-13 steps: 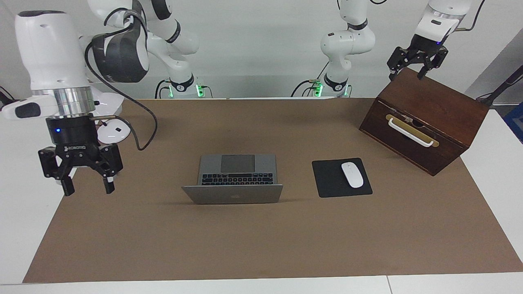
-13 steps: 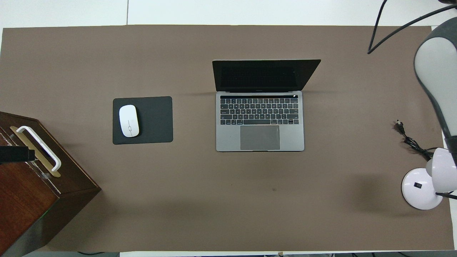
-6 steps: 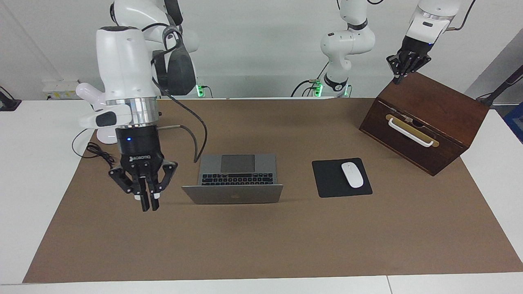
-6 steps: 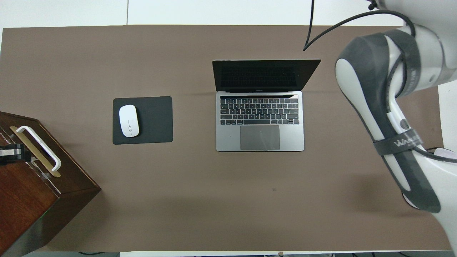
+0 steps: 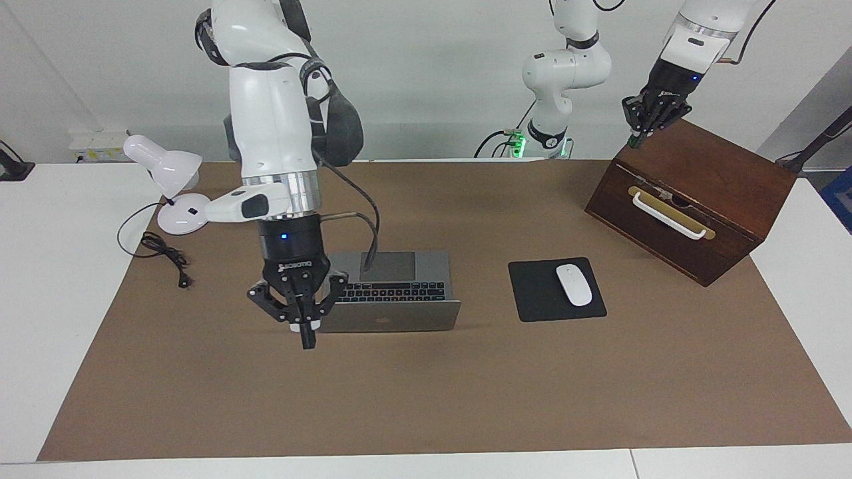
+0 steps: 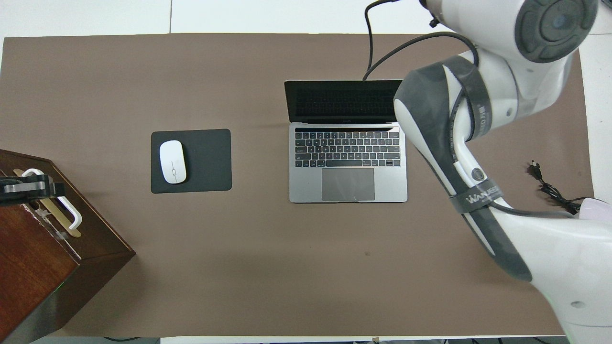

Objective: Close laptop with both arms
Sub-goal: 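Reach the right gripper toward the laptop screen while the left gripper advances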

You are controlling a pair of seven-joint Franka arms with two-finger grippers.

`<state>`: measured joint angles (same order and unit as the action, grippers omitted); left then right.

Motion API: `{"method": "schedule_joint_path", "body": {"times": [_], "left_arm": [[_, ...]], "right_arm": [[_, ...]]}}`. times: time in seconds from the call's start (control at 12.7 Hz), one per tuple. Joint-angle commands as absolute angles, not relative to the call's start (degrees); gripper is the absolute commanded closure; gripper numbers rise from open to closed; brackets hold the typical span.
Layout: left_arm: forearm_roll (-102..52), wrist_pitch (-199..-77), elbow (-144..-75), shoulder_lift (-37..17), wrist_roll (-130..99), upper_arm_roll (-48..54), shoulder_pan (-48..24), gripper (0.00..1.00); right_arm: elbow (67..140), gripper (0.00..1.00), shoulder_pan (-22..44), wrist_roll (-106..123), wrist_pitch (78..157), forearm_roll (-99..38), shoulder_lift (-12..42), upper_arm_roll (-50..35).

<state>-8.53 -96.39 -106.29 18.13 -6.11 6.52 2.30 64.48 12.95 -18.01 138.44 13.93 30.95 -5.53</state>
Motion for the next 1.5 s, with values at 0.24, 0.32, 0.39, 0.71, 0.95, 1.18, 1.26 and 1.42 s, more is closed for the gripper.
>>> {"method": "schedule_joint_path", "body": {"times": [0.24,0.32,0.39,0.71,0.95,1.18,1.26,1.42], "left_arm": [[-9.23,-112.73,-116.09,19.60,-5.89,6.15,-9.30,1.00],[-9.23,-115.81,-117.84,19.60,-5.98,6.15,-11.40,1.00],[-9.23,-119.41,-119.86,19.60,-6.41,6.15,-12.82,1.00],[-9.32,-131.98,-126.55,19.60,-6.42,6.15,-17.13,1.00],[-9.32,-143.48,-132.25,18.46,-6.50,6.15,-20.90,1.00],[-9.32,-153.78,-135.09,13.73,-6.59,6.15,-24.77,1.00],[-9.32,-157.46,-135.09,11.27,-6.50,6.15,-25.83,1.00],[-9.32,-164.32,-135.18,5.74,-6.68,6.06,-28.81,1.00]], "right_arm": [[61.79,1.00,15.82,-27.16,135.46,15.65,33.13,-5.71],[61.79,1.00,15.82,-26.98,133.26,15.56,33.13,-5.97],[61.96,1.00,15.82,-26.90,130.81,15.30,33.13,-6.06],[61.96,1.00,14.94,-26.37,121.66,8.47,32.61,-6.07],[62.14,1.00,14.85,-24.87,119.18,7.47,32.26,-5.98],[61.96,1.00,13.28,-22.07,123.46,7.74,34.35,-5.98],[61.70,1.00,13.53,-22.15,124.79,7.82,35.50,-5.89],[59.87,1.00,14.93,-22.50,125.16,7.91,37.26,-5.63]]}}
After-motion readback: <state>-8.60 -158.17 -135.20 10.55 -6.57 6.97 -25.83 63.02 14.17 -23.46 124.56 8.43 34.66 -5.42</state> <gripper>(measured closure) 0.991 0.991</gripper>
